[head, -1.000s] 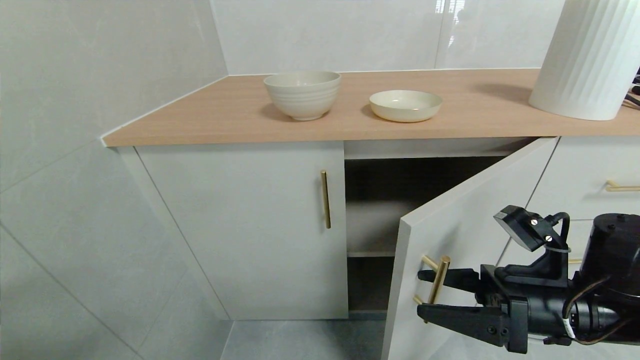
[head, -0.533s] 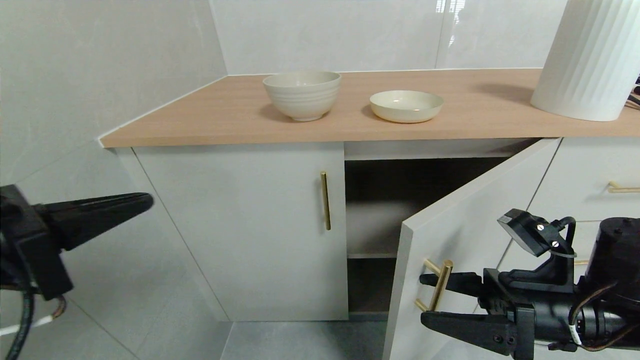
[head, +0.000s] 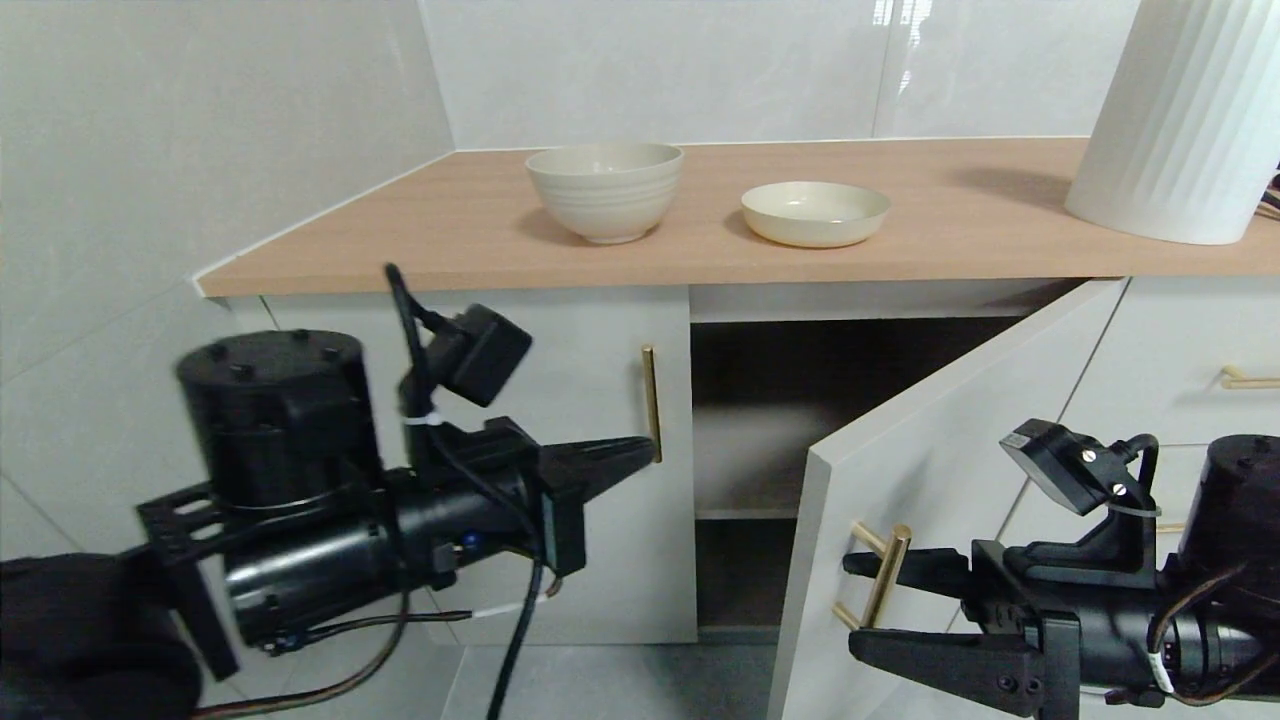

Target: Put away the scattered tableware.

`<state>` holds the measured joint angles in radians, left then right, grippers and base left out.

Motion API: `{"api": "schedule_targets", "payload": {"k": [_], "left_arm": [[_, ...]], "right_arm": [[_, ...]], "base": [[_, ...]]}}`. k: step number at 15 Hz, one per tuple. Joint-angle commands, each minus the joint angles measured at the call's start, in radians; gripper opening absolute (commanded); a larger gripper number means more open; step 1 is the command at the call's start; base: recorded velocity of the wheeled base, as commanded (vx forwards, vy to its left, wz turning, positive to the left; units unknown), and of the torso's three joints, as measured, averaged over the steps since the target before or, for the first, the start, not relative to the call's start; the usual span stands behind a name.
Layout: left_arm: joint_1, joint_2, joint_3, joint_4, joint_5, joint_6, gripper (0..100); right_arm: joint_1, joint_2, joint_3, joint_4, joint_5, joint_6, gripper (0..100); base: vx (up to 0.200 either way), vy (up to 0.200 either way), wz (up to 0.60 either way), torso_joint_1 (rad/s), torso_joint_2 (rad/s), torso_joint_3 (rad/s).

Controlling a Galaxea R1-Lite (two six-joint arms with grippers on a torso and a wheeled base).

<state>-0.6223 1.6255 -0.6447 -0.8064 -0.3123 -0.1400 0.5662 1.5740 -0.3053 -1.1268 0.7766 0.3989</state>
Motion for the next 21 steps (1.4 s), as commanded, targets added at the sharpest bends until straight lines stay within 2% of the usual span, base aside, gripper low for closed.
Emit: {"api": "schedule_targets", "payload": {"k": [1,7,8,10,11,12,13,14,17,21], "left_arm": [[-0.065,0.28,-0.041,-0.125,-0.019,-0.035,0],[-0.1,0.37,-0.148,-0.123,-0.027,-0.038,0],[-0.111,0.37,-0.153,-0.125,-0.037,-0.047,0],[-0.126,0.356,-0.135,-0.128,-0.068,-0.066,0],[-0.128,0.363,-0.124,-0.132,-0.134,-0.072,0],[-0.128,0.366,-0.128,-0.142,-0.174,-0.078,0],[-0.128,0.366,-0.132,-0.151,-0.186,-0.085,0],[-0.128,0.367,-0.13,-0.191,-0.203,-0.118,0],[-0.128,0.405,-0.159,-0.198,-0.206,-0.119,0],[-0.128,0.427,-0.174,-0.198,-0.2,-0.119,0]], "right_arm": [[-0.005,-0.003,-0.001,-0.007,-0.011,-0.002,100],[-0.008,-0.005,-0.001,-0.007,-0.011,-0.003,100],[-0.022,0.0,-0.001,-0.007,-0.013,-0.003,100],[-0.026,-0.006,-0.005,-0.007,-0.011,-0.002,100],[-0.034,-0.019,-0.009,-0.007,-0.013,-0.003,100],[-0.045,-0.022,-0.009,-0.007,-0.013,-0.003,100],[-0.054,-0.022,-0.008,-0.007,-0.013,-0.003,100],[-0.098,-0.039,-0.008,-0.005,-0.013,-0.005,100],[-0.14,-0.144,0.026,0.015,-0.011,-0.008,100],[-0.14,-0.33,0.026,0.251,-0.037,-0.054,100]], "base": [[0.0,0.0,0.0,0.0,0.0,0.0],[0.0,0.0,0.0,0.0,0.0,0.0],[0.0,0.0,0.0,0.0,0.0,0.0],[0.0,0.0,0.0,0.0,0.0,0.0],[0.0,0.0,0.0,0.0,0.0,0.0],[0.0,0.0,0.0,0.0,0.0,0.0],[0.0,0.0,0.0,0.0,0.0,0.0],[0.0,0.0,0.0,0.0,0.0,0.0],[0.0,0.0,0.0,0.0,0.0,0.0],[0.0,0.0,0.0,0.0,0.0,0.0]]}}
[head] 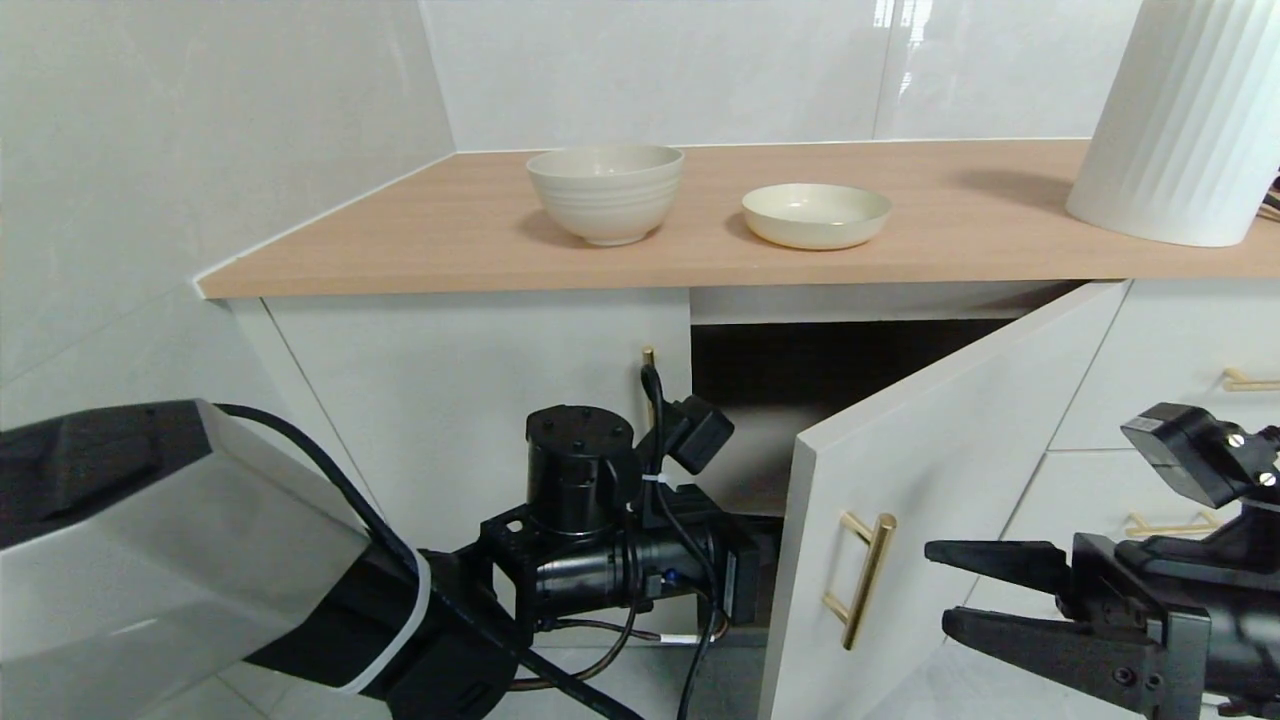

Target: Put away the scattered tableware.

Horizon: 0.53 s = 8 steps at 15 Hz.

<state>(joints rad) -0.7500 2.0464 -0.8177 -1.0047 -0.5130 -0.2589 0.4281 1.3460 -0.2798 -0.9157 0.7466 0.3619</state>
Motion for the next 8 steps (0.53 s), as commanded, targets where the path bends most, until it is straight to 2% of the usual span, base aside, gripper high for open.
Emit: {"api": "schedule_targets", "payload": {"k": [1,2,4,6,8], "left_arm": [[0.0,0.006,-0.014,0.0,0.001,0.0,0],[0.0,0.005,-0.017,0.0,0.002,0.0,0],[0.0,0.003,-0.018,0.0,0.002,0.0,0],[0.0,0.006,-0.024,0.0,0.004,-0.002,0],[0.0,0.008,-0.034,0.001,0.011,-0.005,0]], "right_arm": [[0.0,-0.163,-0.021,0.13,-0.125,-0.057,100],[0.0,-0.186,-0.03,0.175,-0.188,-0.106,100],[0.008,-0.28,-0.098,0.413,-0.443,-0.23,100],[0.018,-0.369,-0.142,0.56,-0.513,-0.242,100],[0.018,-0.427,-0.144,0.624,-0.513,-0.241,100]], "base": [[0.0,0.0,0.0,0.0,0.0,0.0],[0.0,0.0,0.0,0.0,0.0,0.0],[0.0,0.0,0.0,0.0,0.0,0.0],[0.0,0.0,0.0,0.0,0.0,0.0],[0.0,0.0,0.0,0.0,0.0,0.0]]}}
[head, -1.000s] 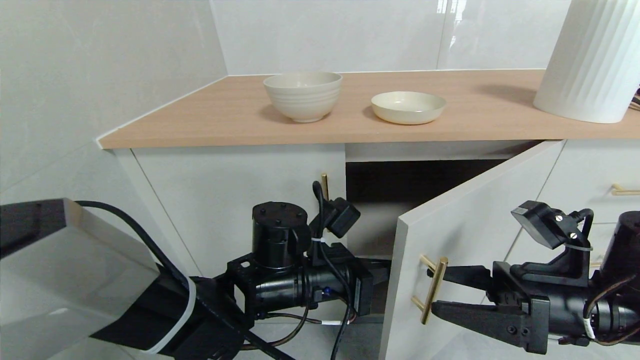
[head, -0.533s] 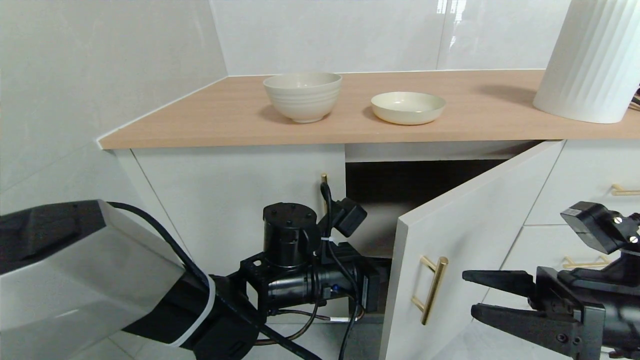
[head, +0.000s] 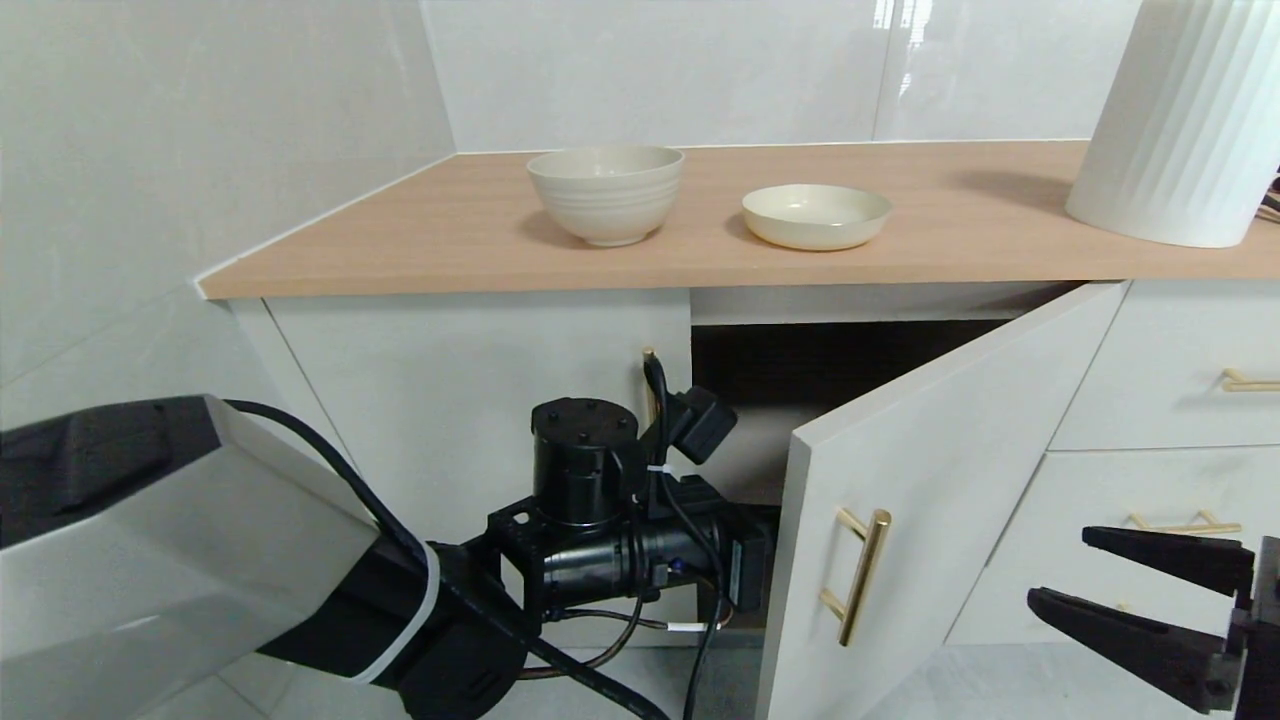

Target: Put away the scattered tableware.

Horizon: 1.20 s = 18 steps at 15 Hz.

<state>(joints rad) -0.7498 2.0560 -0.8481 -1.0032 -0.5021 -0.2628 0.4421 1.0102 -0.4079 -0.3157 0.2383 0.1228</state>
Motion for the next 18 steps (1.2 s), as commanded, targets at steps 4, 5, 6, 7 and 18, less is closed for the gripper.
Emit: {"api": "schedule_targets", "payload": {"k": [4,5,6,7,18], "left_arm": [[-0.013,0.016,-0.009,0.0,0.002,-0.03,0],[-0.013,0.02,-0.017,0.0,0.002,-0.032,0],[-0.013,0.021,-0.025,0.002,0.002,-0.033,0],[-0.014,0.027,-0.052,0.006,0.01,-0.047,0],[-0.056,0.081,-0.193,0.143,0.048,-0.049,0]], "right_arm": [[0.004,-0.105,-0.016,0.064,-0.004,-0.002,100],[0.004,-0.107,-0.016,0.064,-0.004,-0.002,100],[0.004,-0.11,-0.016,0.064,-0.005,-0.002,100],[0.004,-0.116,-0.016,0.064,-0.005,-0.002,100],[0.004,-0.185,-0.011,0.087,0.001,-0.005,100]], "base": [[0.0,0.0,0.0,0.0,0.0,0.0],[-0.2,0.0,0.0,-0.002,0.0,0.002],[-0.2,0.0,0.0,-0.002,0.01,0.002],[-0.2,0.0,0.0,0.012,0.0,-0.007],[-0.036,0.0,0.0,0.0,0.0,0.0]]}}
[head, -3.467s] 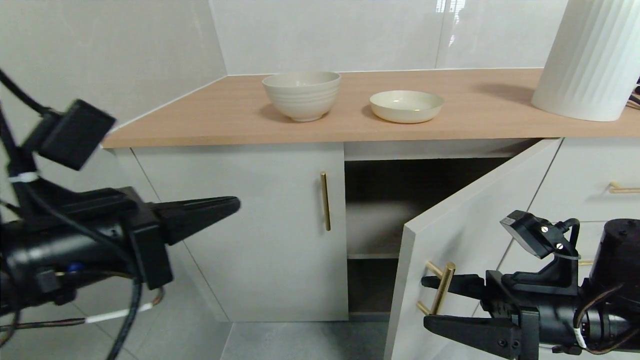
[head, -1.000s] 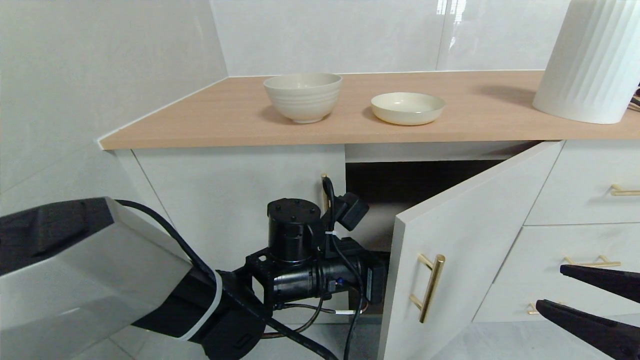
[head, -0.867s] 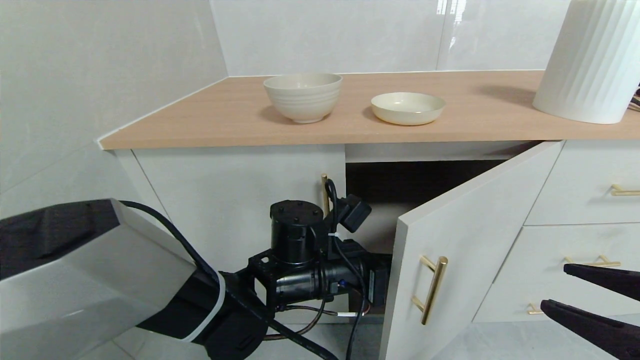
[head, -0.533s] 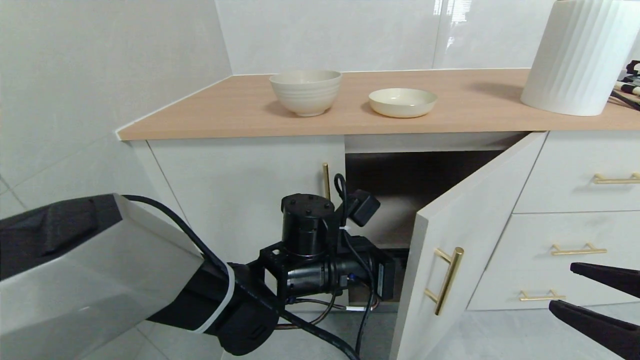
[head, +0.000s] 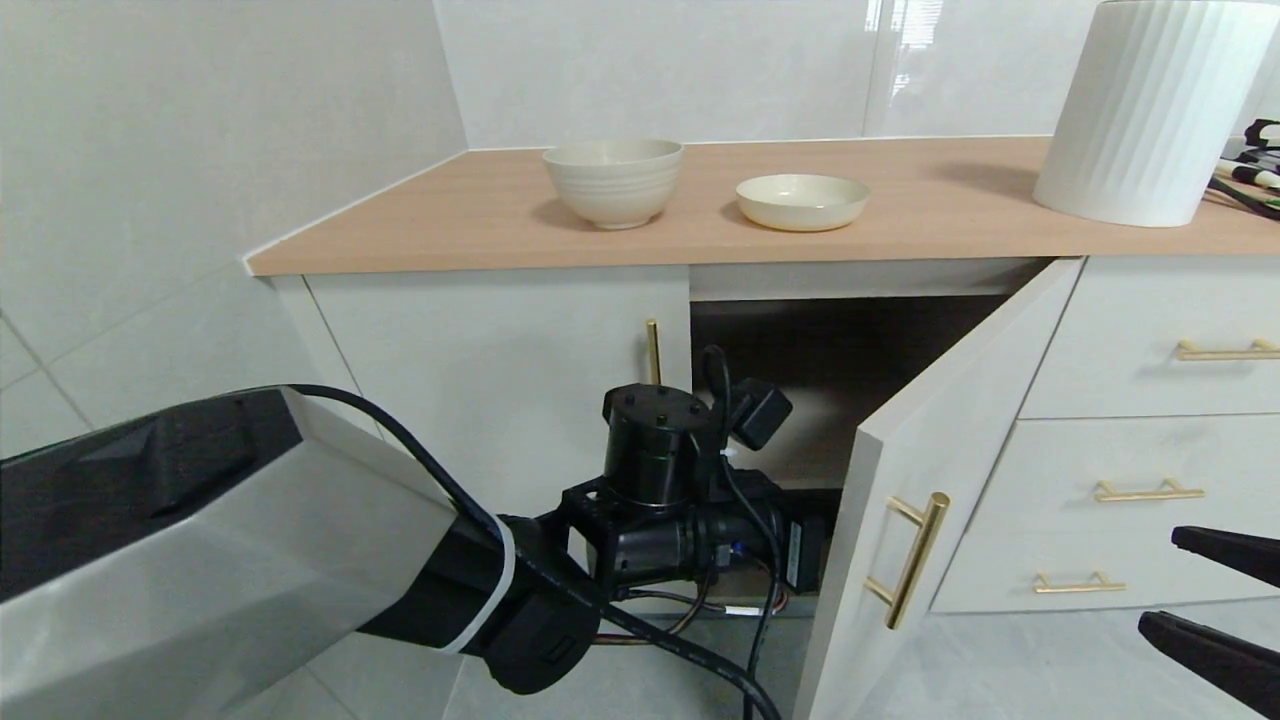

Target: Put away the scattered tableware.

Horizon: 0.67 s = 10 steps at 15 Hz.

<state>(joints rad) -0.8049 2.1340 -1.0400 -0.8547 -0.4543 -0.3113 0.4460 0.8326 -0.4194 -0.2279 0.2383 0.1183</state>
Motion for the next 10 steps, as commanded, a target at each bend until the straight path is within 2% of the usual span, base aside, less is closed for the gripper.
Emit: {"api": "schedule_targets", "payload": {"k": [1,3,5,7,10], "left_arm": [[-0.004,0.004,-0.026,0.022,0.0,0.0,0],[-0.007,0.015,-0.075,0.08,0.0,0.0,0],[-0.011,0.044,-0.107,0.095,0.008,0.0,0],[-0.025,0.081,-0.146,0.095,0.048,0.0,0],[-0.05,0.092,-0.153,0.095,0.068,0.0,0]], "right_arm": [[0.0,-0.007,0.001,-0.001,0.001,0.0,100],[0.0,-0.016,0.001,-0.001,0.001,-0.002,100],[0.0,-0.036,0.002,-0.001,0.035,0.0,100],[0.0,-0.059,0.001,-0.001,0.085,0.0,100],[0.0,-0.064,0.002,-0.001,0.09,0.0,100]], "base": [[-0.2,0.0,0.0,0.007,0.01,-0.002],[-0.2,0.0,0.0,0.01,0.0,-0.005],[0.0,0.0,0.0,0.0,0.0,0.0],[0.0,0.0,0.0,0.0,0.0,0.0],[0.0,0.0,0.0,0.0,0.0,0.0]]}}
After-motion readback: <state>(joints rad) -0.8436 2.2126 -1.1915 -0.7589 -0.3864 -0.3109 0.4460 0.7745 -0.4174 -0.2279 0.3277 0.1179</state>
